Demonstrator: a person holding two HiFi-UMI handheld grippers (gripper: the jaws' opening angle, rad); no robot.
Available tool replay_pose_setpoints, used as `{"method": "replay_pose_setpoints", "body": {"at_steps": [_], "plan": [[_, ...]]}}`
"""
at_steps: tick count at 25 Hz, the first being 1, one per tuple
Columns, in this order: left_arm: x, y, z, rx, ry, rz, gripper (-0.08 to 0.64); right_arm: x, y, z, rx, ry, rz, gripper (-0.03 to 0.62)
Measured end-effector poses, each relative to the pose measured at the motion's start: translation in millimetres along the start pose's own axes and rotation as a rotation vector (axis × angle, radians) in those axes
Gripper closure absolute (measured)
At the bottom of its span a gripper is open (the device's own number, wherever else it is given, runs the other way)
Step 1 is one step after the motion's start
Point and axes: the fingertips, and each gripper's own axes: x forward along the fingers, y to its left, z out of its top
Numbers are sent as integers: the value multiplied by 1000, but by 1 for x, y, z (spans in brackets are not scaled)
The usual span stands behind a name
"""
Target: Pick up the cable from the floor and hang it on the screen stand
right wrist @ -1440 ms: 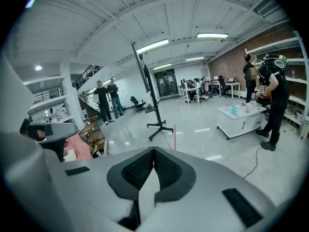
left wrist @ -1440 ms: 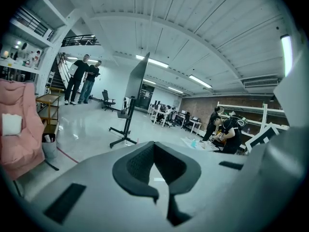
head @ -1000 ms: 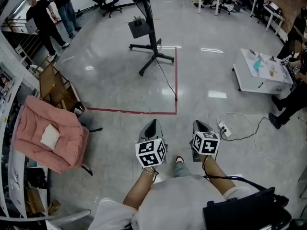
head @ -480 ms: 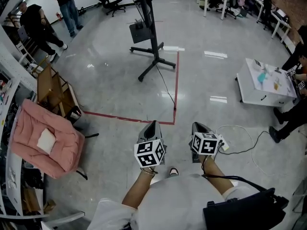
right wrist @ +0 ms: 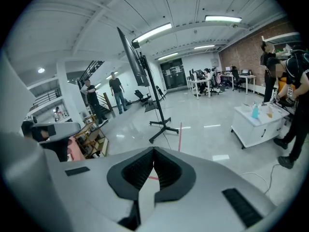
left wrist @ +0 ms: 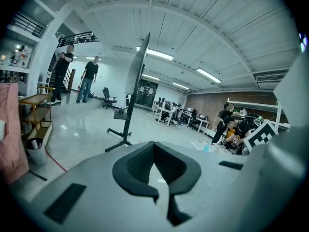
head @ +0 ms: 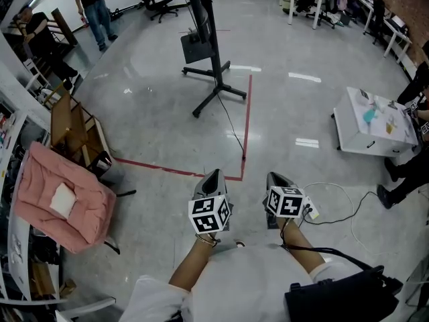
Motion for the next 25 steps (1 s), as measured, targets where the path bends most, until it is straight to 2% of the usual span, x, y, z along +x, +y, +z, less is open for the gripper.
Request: {"method": "replay_pose_setpoints", "body": {"at_steps": [12,25], "plan": [[57,30,6,-3,24,-1,557,52,-17,14,-4,38,-23,575],[206,77,78,28,36,-36,557,182,-29,121,-3,14,-41,575]]}}
